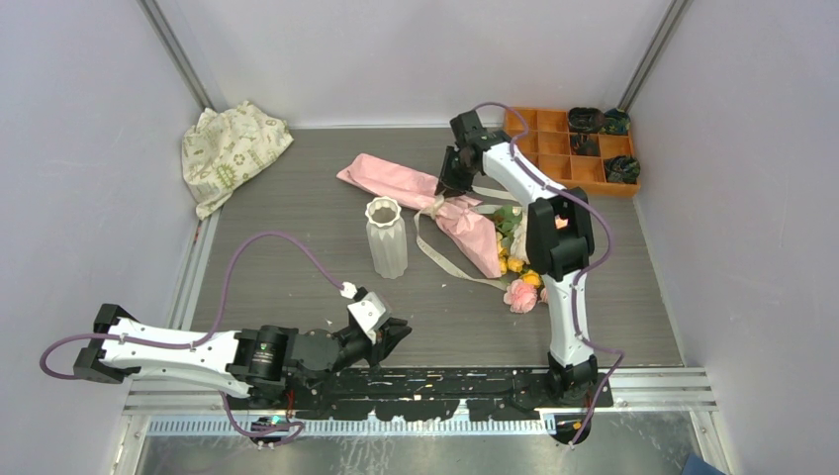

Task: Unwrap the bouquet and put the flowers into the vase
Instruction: Untie the ribbon from the wrapping paper.

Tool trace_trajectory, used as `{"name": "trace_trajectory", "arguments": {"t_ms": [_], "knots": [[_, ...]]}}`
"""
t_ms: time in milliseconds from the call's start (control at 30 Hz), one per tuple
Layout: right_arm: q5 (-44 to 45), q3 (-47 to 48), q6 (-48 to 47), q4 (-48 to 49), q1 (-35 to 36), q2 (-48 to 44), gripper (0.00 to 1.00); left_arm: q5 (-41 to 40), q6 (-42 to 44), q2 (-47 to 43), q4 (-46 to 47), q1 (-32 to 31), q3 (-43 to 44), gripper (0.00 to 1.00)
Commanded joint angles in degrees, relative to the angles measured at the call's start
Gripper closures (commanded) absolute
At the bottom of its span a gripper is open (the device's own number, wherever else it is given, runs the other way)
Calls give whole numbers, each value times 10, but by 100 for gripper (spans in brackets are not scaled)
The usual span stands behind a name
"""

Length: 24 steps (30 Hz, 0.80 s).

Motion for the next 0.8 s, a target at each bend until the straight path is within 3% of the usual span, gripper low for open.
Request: {"name": "trace_trajectory", "arguments": {"t_ms": [0,200,767], "knots": [[-13,36,12,17,15,6,73,-15,0,-6,6,0,14,84],[-10,38,17,16,21,-4,99,-15,-5,-11,2,0,12,84],[-38,38,27,45,33,-271,99,-13,-9,-11,-2,0,15,84]]}}
